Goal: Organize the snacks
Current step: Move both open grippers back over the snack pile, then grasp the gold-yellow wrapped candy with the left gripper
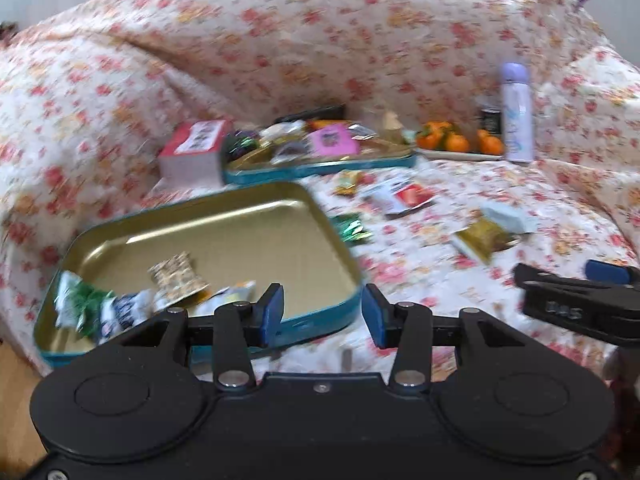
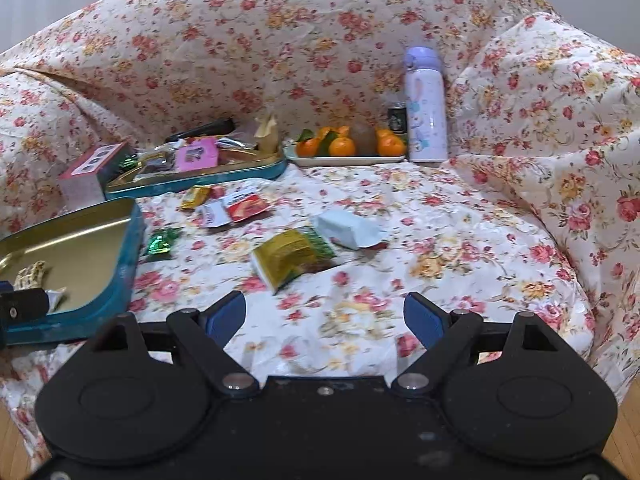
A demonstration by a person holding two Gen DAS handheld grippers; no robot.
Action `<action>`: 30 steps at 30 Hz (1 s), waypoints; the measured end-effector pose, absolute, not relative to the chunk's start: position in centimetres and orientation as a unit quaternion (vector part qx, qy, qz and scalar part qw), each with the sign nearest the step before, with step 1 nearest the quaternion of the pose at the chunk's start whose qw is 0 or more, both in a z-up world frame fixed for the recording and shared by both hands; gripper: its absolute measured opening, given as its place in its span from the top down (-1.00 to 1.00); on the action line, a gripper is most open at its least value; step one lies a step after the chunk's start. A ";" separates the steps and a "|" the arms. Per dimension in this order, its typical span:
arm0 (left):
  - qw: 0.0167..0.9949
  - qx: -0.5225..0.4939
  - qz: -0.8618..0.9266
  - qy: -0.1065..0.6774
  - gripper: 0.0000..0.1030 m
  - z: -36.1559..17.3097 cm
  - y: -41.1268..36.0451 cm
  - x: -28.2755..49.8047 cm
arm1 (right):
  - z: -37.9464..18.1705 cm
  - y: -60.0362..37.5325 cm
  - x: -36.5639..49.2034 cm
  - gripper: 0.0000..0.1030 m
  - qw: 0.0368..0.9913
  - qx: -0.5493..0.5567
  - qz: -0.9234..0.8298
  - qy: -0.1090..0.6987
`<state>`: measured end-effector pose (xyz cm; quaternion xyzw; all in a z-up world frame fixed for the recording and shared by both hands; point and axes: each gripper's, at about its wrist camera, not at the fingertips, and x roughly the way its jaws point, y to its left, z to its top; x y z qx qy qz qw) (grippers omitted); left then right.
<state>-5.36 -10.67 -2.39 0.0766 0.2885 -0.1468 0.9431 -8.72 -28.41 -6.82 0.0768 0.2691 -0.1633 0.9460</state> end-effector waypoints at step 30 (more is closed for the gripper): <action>0.919 0.041 -0.117 0.375 -0.02 -0.4 -17.9 8.9 | -9.5 -38.0 4.5 -0.81 0.942 0.103 -0.115 0.299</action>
